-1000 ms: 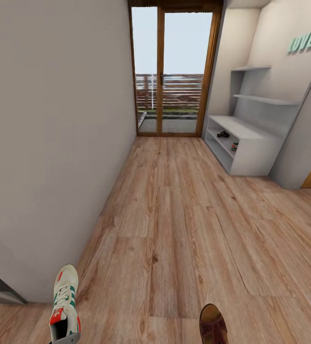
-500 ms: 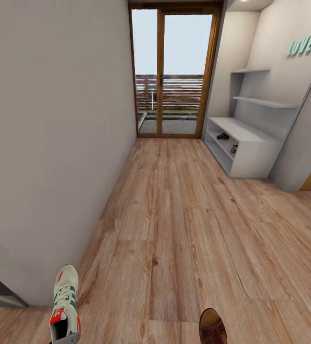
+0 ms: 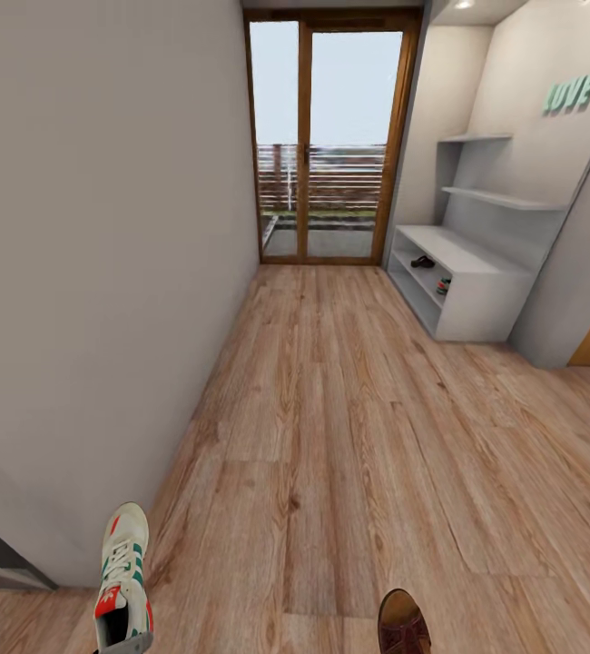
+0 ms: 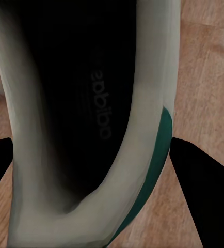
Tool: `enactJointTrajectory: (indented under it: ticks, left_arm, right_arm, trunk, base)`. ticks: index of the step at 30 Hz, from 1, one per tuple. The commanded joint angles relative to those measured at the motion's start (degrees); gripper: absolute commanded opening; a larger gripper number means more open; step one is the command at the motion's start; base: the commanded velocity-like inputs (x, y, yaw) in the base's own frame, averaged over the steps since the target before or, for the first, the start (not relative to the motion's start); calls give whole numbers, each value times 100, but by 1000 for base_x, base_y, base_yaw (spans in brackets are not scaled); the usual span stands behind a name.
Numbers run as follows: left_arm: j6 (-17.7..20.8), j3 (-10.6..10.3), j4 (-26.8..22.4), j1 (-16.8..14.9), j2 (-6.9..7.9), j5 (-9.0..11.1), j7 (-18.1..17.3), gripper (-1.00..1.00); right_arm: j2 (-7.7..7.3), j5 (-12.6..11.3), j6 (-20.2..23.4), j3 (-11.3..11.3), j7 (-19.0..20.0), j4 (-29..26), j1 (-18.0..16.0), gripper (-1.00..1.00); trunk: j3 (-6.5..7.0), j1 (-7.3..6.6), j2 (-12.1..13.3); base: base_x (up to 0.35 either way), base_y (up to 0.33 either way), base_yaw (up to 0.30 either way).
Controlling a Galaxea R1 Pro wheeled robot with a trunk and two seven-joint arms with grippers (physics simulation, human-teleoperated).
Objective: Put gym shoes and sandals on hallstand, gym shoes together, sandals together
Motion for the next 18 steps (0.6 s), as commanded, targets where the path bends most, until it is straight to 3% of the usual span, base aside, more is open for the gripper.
enactJointTrajectory:
  ticks: [1, 8, 18]
  left_arm:
    - [-21, 28, 6, -5, -1, -61, 19, -100]
    - [-18, 28, 6, -5, -2, -61, 19, -100]
    - [-14, 28, 6, -5, -1, -61, 19, -100]
  right_arm:
    - [3, 61, -13, -29, -33, 5, -3, -100]
    - [3, 61, -13, -29, -33, 1, -3, -100]
    - [3, 59, -13, -32, -42, 5, -4, -100]
  trunk:
    - [-5, -1, -2]
    - [-5, -1, -2]
    - [-5, -1, -2]
  base:
    - [0, 0, 0]
    - [42, 0, 0]
    - [291, 0, 0]
